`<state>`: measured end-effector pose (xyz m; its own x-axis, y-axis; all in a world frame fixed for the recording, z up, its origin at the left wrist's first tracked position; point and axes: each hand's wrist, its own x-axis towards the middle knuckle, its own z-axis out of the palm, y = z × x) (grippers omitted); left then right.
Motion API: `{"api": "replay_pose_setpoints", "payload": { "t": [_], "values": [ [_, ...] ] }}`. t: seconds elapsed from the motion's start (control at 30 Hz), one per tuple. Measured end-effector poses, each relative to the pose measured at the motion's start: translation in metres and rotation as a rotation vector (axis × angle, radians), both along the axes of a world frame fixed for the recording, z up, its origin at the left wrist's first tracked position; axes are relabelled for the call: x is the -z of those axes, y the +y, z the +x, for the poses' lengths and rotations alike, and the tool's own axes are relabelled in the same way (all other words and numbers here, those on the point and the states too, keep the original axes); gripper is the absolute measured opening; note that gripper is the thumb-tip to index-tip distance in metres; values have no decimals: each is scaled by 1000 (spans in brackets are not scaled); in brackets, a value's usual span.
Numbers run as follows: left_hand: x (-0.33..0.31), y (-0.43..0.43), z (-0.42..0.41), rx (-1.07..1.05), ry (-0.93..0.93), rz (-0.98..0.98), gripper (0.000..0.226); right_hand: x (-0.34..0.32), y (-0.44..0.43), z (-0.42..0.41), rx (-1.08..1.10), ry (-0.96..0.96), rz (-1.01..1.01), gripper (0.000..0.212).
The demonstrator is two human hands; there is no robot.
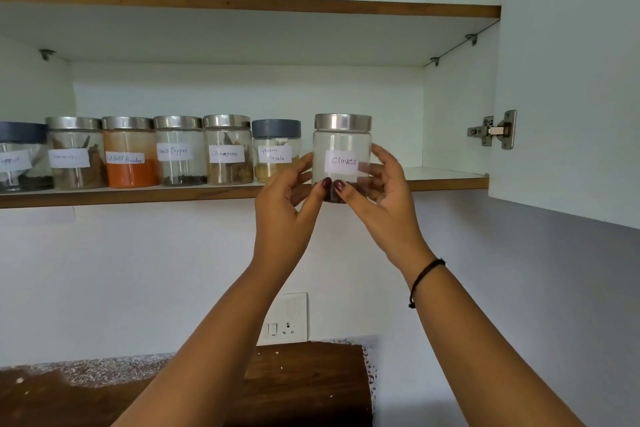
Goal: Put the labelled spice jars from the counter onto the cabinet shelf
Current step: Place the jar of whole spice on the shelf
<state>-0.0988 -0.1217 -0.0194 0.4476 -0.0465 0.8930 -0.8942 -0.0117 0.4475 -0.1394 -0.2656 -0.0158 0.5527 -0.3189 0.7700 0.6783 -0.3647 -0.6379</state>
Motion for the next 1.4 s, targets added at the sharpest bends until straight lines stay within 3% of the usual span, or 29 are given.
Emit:
{"api": "replay_pose_setpoints", "payload": {
  "t": [0.33,0.87,1.4],
  "values": [
    [-5,-15,40,-335,-143,219,54,-21,-12,44,76,-12,-95,71],
    [-3,-24,69,-494,-149,304,56,-18,-22,69,336,15,-241,65],
    [-14,-25,63,-531,-98,267,44,-19,-19,72,406,45,-259,58]
  ]
}}
